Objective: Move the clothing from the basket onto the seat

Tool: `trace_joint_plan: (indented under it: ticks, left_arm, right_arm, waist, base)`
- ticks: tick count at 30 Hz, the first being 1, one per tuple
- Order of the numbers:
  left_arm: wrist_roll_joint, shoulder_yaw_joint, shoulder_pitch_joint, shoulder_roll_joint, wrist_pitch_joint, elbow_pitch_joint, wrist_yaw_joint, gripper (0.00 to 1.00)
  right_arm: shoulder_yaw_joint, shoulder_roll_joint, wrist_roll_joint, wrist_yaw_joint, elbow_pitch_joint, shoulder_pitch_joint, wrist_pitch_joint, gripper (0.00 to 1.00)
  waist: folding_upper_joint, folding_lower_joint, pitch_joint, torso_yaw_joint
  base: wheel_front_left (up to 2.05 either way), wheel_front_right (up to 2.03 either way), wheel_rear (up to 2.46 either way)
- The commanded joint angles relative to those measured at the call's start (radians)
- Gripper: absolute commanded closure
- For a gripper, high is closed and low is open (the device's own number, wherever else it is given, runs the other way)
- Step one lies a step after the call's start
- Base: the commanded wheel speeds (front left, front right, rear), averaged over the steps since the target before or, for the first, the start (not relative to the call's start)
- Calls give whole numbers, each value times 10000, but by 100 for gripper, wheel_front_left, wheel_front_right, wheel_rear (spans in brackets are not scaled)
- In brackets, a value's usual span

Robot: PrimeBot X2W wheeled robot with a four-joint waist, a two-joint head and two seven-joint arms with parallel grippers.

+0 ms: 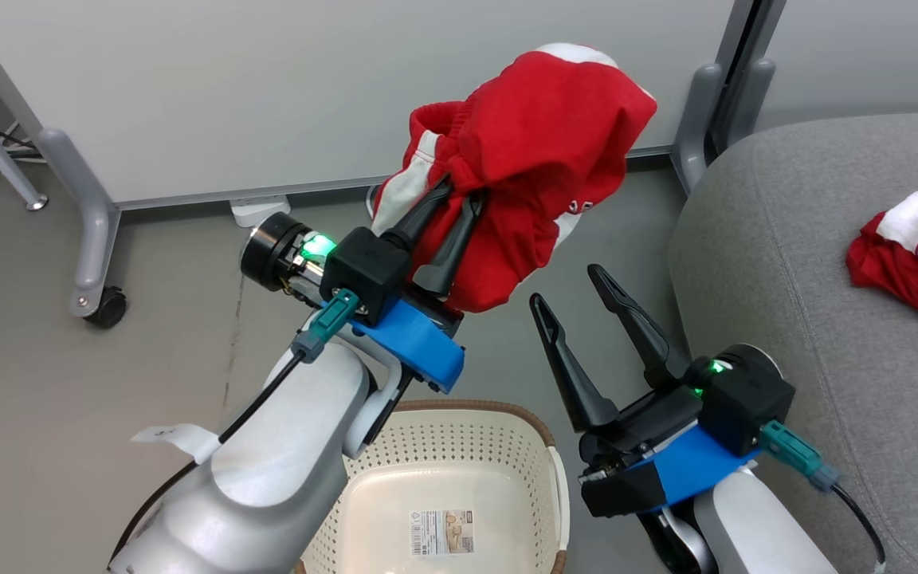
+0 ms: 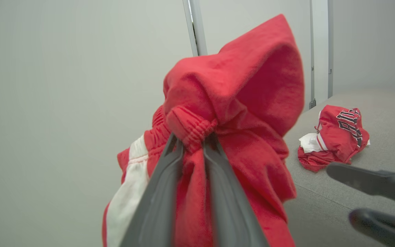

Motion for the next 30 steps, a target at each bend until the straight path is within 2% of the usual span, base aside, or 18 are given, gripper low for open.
trace_joint_plan:
  ticks: [1, 11, 19, 20, 21, 30]
  left_arm:
    - [66, -43, -131, -39, -50, -48, -45, 100]
    - [215, -126, -384, -367, -50, -75, -168, 100]
    - [326, -174, -432, -595, -50, 18, -302, 100]
    - [339, -179, -422, -613, -50, 28, -315, 100]
    - [352, -176, -410, -625, -50, 42, -334, 100]
    - [427, -21, -298, -695, -50, 138, -416, 100]
  right_arm:
    - [70, -6, 71, 5, 135, -213, -38, 0]
    - [470, -5, 766, 5, 1810, -1763, -38, 0]
    - [925, -5, 1424, 5, 2474, -2548, -38, 0]
    - [950, -8, 1513, 5, 2517, -2615, -38, 69]
    - [973, -8, 1577, 5, 2538, -2660, -38, 100]
    - [982, -6, 1641, 5, 2591, -2653, -38, 100]
  waist:
    - [-1, 0, 82, 95]
    - [-1, 0, 473, 488]
    - [-1, 0, 587, 626]
    - [-1, 0, 589, 634]
    - [-1, 0, 587, 639]
    - [-1, 0, 497, 608]
  base:
    - [0, 0, 0]
    - [0, 0, 0]
    - [0, 0, 0]
    - [0, 0, 0]
    - [0, 0, 0]
    - [0, 0, 0]
